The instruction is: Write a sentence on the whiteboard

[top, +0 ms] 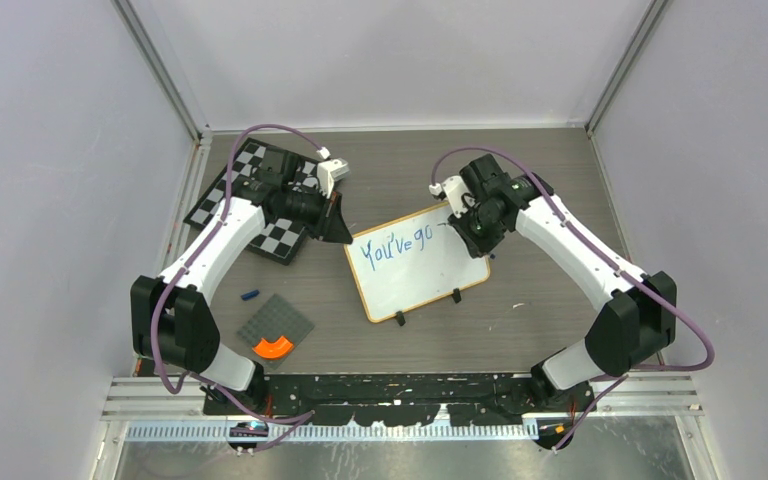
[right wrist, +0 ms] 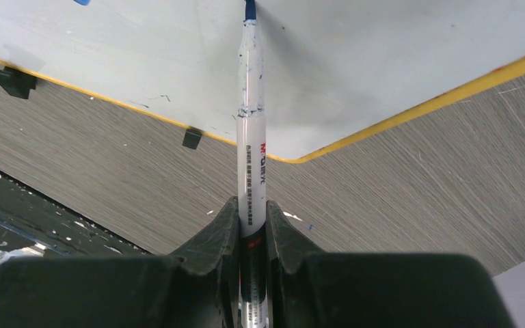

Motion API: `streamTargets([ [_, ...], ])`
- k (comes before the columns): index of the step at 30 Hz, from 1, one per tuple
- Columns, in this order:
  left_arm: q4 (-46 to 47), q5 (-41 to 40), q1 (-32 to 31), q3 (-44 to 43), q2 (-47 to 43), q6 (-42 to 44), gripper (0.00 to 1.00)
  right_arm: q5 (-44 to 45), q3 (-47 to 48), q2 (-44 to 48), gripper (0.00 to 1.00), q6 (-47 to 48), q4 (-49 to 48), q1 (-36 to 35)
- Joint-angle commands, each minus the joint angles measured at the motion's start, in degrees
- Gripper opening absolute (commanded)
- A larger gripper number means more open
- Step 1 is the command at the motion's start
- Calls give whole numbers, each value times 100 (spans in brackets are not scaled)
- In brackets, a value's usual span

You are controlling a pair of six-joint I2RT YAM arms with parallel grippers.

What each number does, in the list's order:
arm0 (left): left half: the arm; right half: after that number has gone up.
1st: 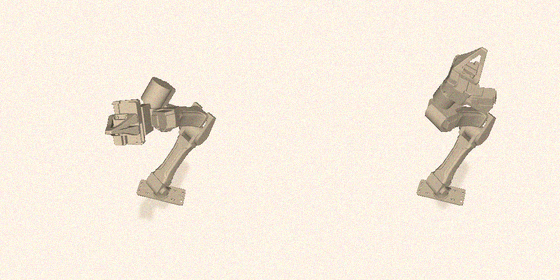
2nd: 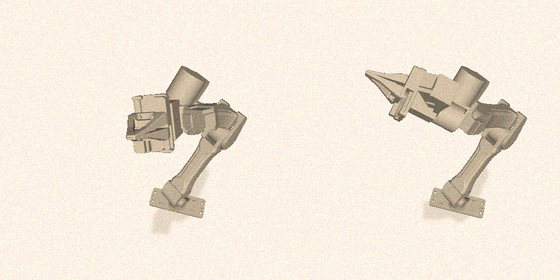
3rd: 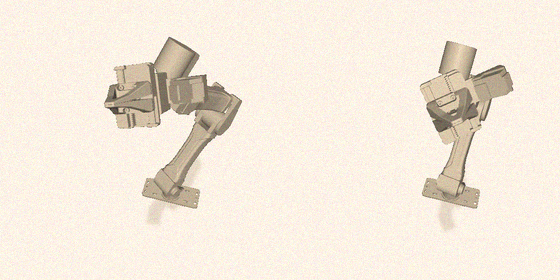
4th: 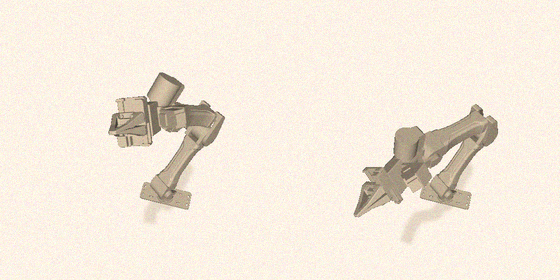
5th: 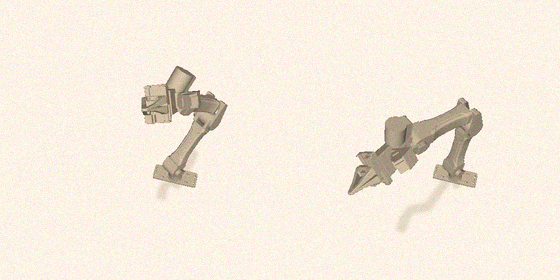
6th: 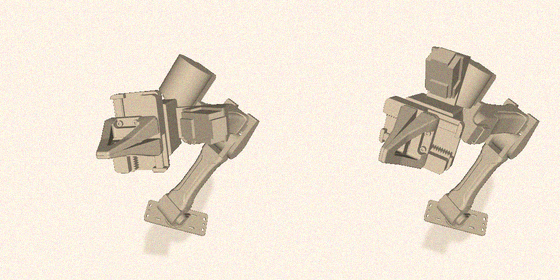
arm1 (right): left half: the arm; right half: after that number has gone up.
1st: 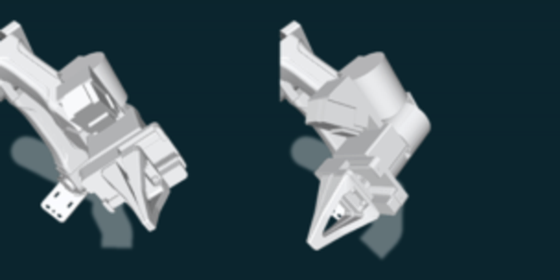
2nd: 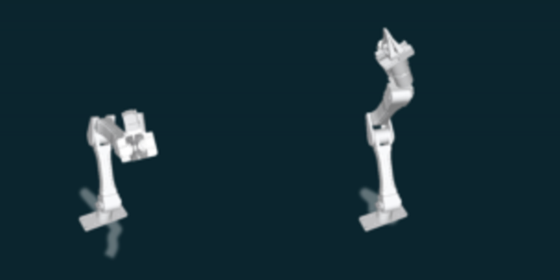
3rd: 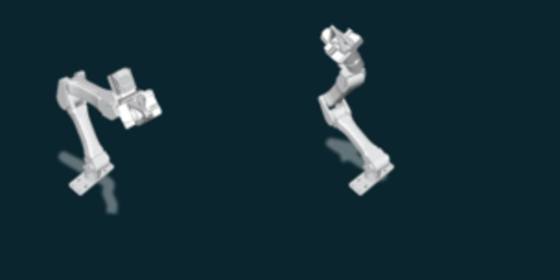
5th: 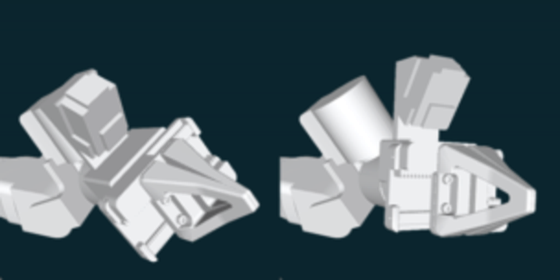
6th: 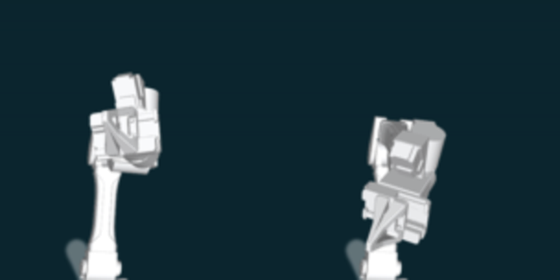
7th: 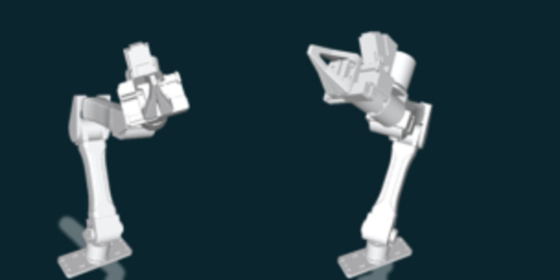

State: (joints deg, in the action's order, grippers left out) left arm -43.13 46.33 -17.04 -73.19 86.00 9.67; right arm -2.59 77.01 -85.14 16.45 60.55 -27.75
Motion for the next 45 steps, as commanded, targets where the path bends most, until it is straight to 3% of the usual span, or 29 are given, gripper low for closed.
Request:
streamTargets([
  [1, -30, -116, -98, 33, 109, 63, 0, 83, 99, 116, 0, 113, 52, 88],
  [9, -32, -108, -107, 24, 97, 56, 0, -279, 383, 186, 0, 91, 123, 41],
  [21, -57, -124, -107, -3, 117, 72, 0, -104, 566, -144, 0, 126, -101, 25],
  [45, -68, -115, -116, 40, 100, 90, 0, -24, -267, 242, 0, 170, 46, 28],
])
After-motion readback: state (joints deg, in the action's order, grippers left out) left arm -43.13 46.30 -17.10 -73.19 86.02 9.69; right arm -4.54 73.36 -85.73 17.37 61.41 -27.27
